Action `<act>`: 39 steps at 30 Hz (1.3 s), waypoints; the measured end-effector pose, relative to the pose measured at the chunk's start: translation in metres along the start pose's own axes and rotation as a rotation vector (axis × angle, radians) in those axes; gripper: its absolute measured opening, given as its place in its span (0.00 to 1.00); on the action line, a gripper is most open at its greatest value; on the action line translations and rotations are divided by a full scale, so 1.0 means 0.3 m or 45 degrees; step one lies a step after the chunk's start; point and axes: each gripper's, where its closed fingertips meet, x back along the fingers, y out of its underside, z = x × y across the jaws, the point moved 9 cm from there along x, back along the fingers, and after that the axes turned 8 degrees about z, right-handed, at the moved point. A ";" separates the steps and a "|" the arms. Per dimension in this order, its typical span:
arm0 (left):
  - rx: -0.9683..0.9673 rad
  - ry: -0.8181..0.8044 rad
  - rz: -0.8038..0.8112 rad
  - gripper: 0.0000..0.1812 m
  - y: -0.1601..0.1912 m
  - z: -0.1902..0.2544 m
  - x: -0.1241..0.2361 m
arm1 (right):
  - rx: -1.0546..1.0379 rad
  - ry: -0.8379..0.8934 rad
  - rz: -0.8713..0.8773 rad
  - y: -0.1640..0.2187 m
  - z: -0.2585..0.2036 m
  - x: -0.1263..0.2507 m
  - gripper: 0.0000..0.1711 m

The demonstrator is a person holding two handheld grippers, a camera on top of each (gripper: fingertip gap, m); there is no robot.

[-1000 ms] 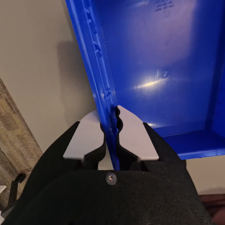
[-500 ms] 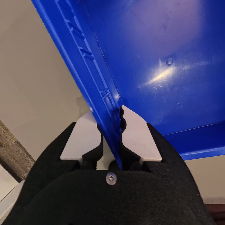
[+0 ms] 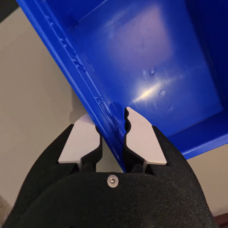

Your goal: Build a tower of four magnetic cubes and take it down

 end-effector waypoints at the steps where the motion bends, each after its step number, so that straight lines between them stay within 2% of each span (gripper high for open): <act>1: -0.007 0.017 0.046 0.22 -0.011 0.006 -0.009 | -0.025 0.001 -0.004 0.005 0.013 0.002 0.06; 4: -0.039 0.027 0.154 0.28 -0.040 0.035 -0.032 | -0.109 -0.005 -0.024 0.027 0.064 0.011 0.06; 8: -0.113 0.086 0.172 0.30 -0.053 0.078 -0.027 | -0.195 -0.040 -0.069 0.057 0.119 0.018 0.05; 10: -0.125 0.087 0.186 0.34 -0.059 0.079 -0.002 | -0.217 -0.093 -0.062 0.057 0.131 0.012 0.05; 15: -0.113 0.064 0.375 0.37 -0.086 0.029 0.158 | -0.189 -0.180 -0.085 0.053 0.173 0.012 0.05; 19: -0.060 -0.116 0.609 0.42 -0.083 -0.057 0.317 | -0.212 -0.240 -0.114 0.062 0.238 0.018 0.05; 23: -0.070 -0.327 0.667 0.43 -0.047 -0.129 0.414 | -0.170 -0.189 -0.147 0.087 0.278 0.073 0.05; 27: -0.042 -0.330 0.690 0.42 -0.025 -0.169 0.455 | -0.131 -0.114 -0.214 0.095 0.287 0.170 0.05; 33: 0.025 -0.288 0.622 0.43 0.021 -0.235 0.474 | -0.080 -0.058 -0.236 0.005 0.218 0.394 0.05; 36: 0.078 -0.316 0.631 0.43 0.045 -0.282 0.500 | -0.012 -0.066 -0.197 -0.090 0.113 0.502 0.05; 39: 0.134 -0.331 0.647 0.42 0.077 -0.330 0.537 | 0.080 -0.113 -0.164 -0.212 -0.048 0.556 0.05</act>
